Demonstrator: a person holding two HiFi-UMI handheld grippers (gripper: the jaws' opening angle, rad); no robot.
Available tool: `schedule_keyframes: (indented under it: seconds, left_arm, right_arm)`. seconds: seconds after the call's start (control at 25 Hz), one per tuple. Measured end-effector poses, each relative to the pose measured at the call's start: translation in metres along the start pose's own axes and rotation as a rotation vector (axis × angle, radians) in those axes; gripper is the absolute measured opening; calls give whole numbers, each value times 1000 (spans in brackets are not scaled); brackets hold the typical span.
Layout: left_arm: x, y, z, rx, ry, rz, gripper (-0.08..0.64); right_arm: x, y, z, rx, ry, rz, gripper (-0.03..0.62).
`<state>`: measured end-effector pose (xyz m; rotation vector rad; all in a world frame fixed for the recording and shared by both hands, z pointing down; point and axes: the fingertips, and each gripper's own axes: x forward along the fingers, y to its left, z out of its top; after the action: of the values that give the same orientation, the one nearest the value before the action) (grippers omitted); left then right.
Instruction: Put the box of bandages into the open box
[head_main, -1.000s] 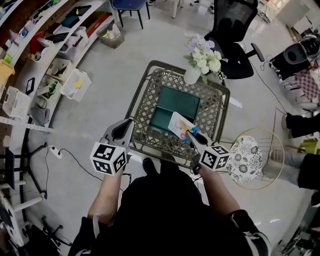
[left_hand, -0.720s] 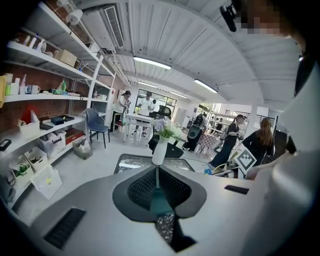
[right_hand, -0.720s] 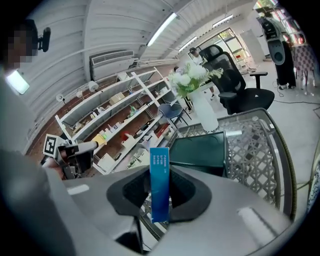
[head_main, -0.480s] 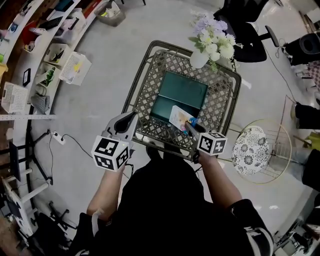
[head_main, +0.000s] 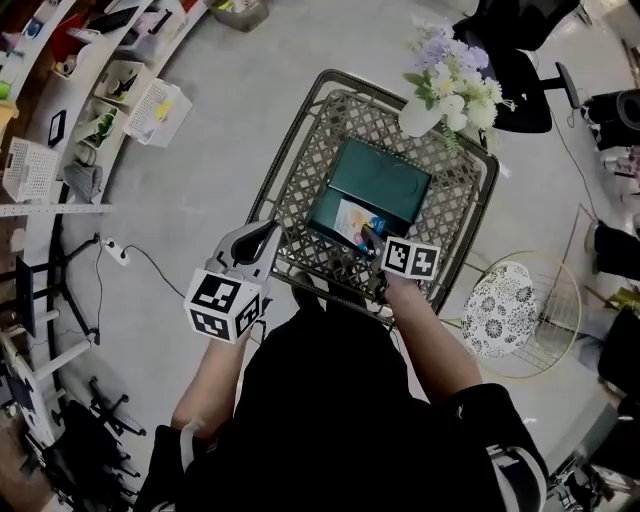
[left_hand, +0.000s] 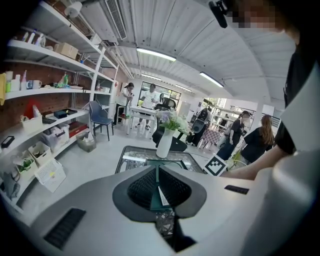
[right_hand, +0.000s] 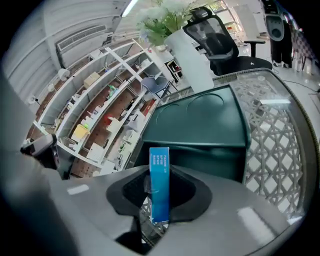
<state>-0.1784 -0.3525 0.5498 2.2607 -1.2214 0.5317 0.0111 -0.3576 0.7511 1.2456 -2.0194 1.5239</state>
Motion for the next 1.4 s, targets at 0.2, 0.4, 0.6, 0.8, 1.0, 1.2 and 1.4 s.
schedule_keyframes:
  seconds: [0.2,0.4,0.6,0.8,1.0,1.2,1.4]
  left_arm:
    - [-6,14,-9,-40,-8,32,23]
    - [-10,22,-13,-63,-25,43,23]
    - [-9,16,-11,-70,-45,20,23]
    - [-9,6,-6,-44,-52,-6,23]
    - [-14,-1,-9,-23,-41,-22,23]
    - [-27,-3,-10,-12,-44,-22,23]
    - [-43,-2,-7,-1,-79,-21,23]
  right_arm:
    - [17,2,5,-40,15,-34,107]
    - [13,-5,0,-95,54,-91,164]
    - [-10,-26,-5,-40,41,-128,204]
    - [-13,-43,-16,-6,57,-170,204]
    - [9,-32,-10,-5,52,-157,204]
    - [1,-31,4,-58,10,-198,207]
    - [-27,-35,16,-32,-62,-215,212]
